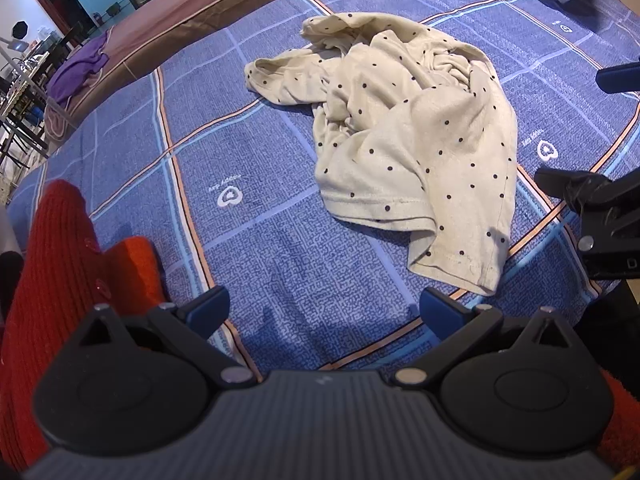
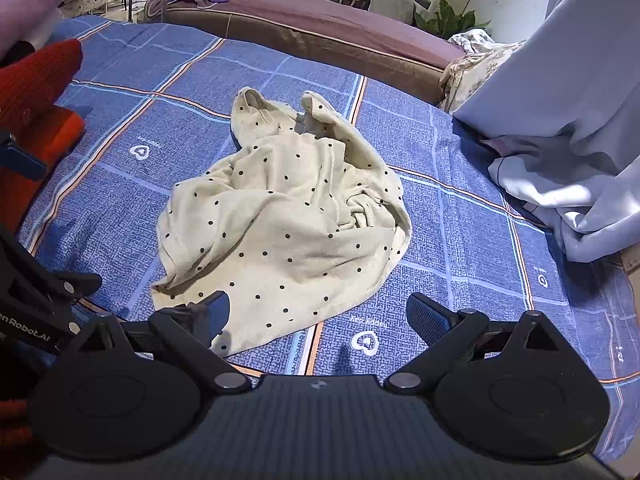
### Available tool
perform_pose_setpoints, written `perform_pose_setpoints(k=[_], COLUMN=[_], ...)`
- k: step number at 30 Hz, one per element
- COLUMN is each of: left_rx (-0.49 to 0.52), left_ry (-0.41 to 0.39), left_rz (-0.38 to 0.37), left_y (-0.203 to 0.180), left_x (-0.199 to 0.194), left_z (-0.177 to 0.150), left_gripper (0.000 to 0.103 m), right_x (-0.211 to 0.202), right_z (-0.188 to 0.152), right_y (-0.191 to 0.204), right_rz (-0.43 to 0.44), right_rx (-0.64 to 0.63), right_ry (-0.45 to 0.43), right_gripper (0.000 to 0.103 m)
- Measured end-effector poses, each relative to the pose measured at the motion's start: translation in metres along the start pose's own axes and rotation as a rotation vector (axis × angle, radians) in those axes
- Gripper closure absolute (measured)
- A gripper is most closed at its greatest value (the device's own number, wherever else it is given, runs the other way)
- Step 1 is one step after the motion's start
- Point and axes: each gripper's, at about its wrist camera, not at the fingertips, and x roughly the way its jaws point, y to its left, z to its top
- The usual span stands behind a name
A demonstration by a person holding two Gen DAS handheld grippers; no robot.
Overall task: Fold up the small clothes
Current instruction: 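Move both grippers toward the crumpled cream polka-dot shirt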
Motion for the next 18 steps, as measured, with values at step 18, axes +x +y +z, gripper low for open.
perform_pose_setpoints(k=[18], left_rx=[-0.01], left_ry=[0.01], left_rz=[-0.016], left_y=[0.0025], left_x=[0.0093], left_z=[-0.0001], left_gripper=[0.0], right_x=[0.0056], right_z=[-0.0015], right_y=[-0.0005], right_rz=[0.008], right_rx=[0.012], right_ry=[-0.004], right_gripper=[0.0])
